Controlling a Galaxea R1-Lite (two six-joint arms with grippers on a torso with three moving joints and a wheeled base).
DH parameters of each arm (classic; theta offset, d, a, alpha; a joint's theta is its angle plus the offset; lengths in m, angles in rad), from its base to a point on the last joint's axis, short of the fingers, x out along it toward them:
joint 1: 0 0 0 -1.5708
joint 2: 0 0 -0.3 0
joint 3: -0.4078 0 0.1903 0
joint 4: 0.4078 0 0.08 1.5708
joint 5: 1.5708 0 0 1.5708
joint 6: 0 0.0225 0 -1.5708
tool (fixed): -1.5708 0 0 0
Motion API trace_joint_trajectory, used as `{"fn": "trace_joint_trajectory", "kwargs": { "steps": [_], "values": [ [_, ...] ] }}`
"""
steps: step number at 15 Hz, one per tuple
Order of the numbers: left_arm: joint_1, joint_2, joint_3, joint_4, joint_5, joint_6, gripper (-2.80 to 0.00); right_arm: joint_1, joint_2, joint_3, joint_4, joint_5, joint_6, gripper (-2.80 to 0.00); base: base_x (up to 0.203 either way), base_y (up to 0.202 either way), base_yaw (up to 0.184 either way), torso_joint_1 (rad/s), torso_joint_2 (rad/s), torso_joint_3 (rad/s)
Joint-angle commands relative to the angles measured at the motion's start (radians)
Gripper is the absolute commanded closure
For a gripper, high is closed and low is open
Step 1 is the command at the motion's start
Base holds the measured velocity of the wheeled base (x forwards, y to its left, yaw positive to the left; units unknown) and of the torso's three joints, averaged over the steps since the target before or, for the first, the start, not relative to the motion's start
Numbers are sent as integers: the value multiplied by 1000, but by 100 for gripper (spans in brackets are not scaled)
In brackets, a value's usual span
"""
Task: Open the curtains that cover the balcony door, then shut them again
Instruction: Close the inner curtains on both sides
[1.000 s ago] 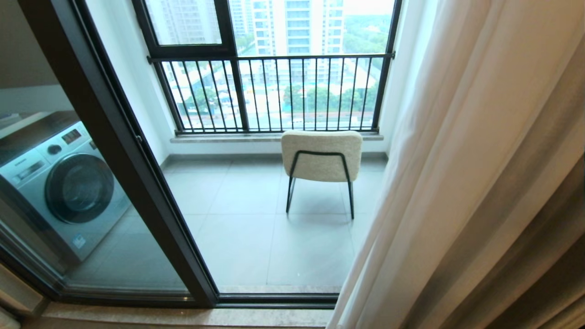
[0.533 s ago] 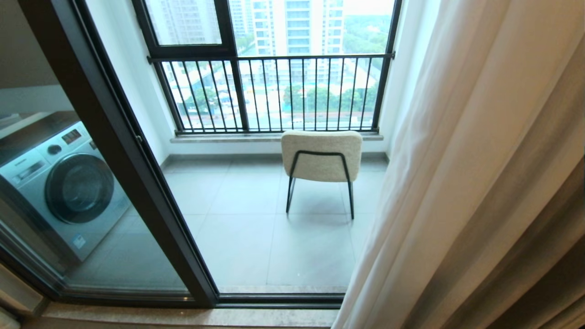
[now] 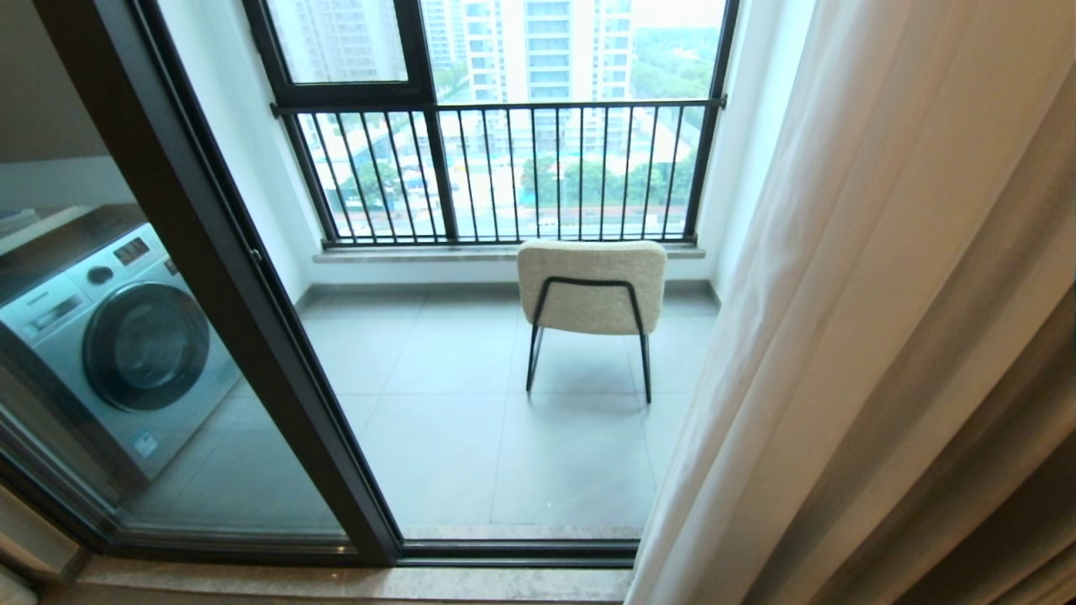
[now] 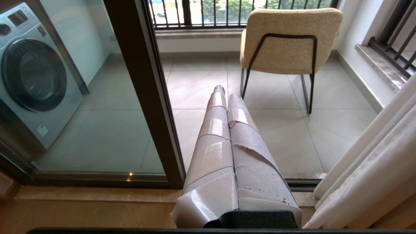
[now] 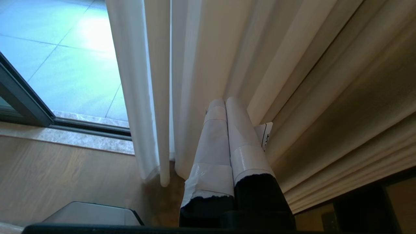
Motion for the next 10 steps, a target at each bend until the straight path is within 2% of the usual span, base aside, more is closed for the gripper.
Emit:
{"fn": "trace_joint_trajectory", "kwargs": {
  "steps": [1, 4, 10],
  "values": [
    [0, 0, 0, 0, 0, 0, 0, 6, -84, 0, 16, 0, 8, 0, 0, 0, 0, 0, 0, 0],
    [0, 0, 0, 0, 0, 0, 0, 13, -196, -1, 26, 1, 46, 0, 0, 0, 0, 0, 0, 0],
    [0, 0, 0, 0, 0, 0, 0, 15, -200, 0, 22, -2, 82, 0, 0, 0, 0, 0, 0, 0]
  ]
}}
